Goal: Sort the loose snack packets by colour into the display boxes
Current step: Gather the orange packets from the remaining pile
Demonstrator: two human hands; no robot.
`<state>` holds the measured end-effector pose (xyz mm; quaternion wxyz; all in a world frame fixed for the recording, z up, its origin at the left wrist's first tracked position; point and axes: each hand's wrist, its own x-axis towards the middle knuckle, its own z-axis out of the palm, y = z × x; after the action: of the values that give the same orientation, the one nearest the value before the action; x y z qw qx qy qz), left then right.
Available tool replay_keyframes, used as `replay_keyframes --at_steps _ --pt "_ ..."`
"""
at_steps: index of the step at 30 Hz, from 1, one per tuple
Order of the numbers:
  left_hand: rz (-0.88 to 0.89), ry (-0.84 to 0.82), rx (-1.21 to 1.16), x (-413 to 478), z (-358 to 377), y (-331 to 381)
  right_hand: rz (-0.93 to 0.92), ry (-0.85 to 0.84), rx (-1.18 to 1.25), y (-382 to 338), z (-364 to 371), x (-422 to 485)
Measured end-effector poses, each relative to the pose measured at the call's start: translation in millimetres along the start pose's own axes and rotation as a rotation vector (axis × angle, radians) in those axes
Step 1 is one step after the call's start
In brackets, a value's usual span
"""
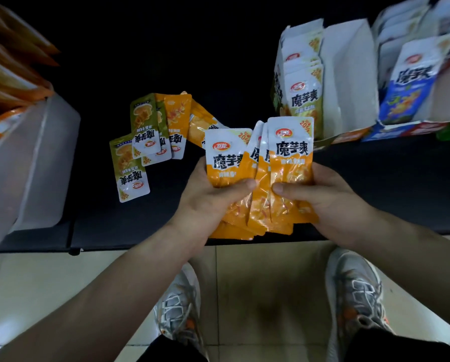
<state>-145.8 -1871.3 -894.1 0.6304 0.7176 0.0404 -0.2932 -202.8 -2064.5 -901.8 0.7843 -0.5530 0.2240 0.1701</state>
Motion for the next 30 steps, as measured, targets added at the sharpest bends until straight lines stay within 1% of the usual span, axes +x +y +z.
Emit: replay_keyframes --at_steps 2,4,5,6,9,10,12,15,16,17,19,21,24,28,30 --pt "-0.047 -0.029 -0.08 -3.9 8.1 6.3 -0.035 0.019 -0.04 -5.8 -5.1 -8.4" --pt "-0.131 -0.066 -0.283 -5.9 18.4 14.5 -0.073 0.058 -0.066 -11.9 -11.0 -14.0" --pt "-0.144 -0.07 -0.327 -6.6 23.4 18.1 -0.084 0.077 -0.066 -14.4 -13.9 -16.2" --pt "-0.114 -0.054 -0.28 -7.0 28.3 20.4 -0.092 0.088 -0.055 -16.5 -16.9 -18.1" --pt "0.013 -0.01 0.025 -5.9 40.2 21.2 -0.119 0.094 0.0 -18.9 -26.0 -21.8" --pt "0.018 0.003 0.056 -5.1 44.0 21.3 -0.131 0.099 0.011 -19.2 -28.8 -22.9" --pt "0.013 0.018 0.027 -3.9 51.3 23.8 -0.146 0.105 0.032 -19.7 -34.3 -24.0" --pt "-0.069 -0.006 -0.175 -0.3 62.1 32.1 -0.166 0.111 0.037 -22.9 -42.0 -24.4" --pt "-0.079 -0.015 -0.208 1.2 64.7 34.3 -0.178 0.125 0.035 -24.6 -45.5 -24.4" --pt "-0.063 -0.014 -0.182 3.9 66.1 34.4 -0.19 0.141 0.04 -25.8 -49.4 -24.4" --pt "0.003 0.0 -0.046 8.4 69.2 32.1 -0.212 0.175 0.044 -26.4 -58.1 -25.2" --pt "0.043 0.007 0.021 10.8 73.3 29.6 -0.222 0.206 0.043 -23.6 -65.9 -27.2" --pt "0.051 -0.002 0.012 11.5 80.1 27.1 -0.234 0.229 0.038 -18.2 -72.2 -30.6" --pt "0.003 -0.051 -0.035 9.2 90.3 26.5 -0.255 0.227 0.052 -16.2 -72.3 -31.6" --pt "0.029 -0.089 0.009 7.3 96.0 25.8 -0.251 0.22 0.086 -14.3 -67.6 -29.7"
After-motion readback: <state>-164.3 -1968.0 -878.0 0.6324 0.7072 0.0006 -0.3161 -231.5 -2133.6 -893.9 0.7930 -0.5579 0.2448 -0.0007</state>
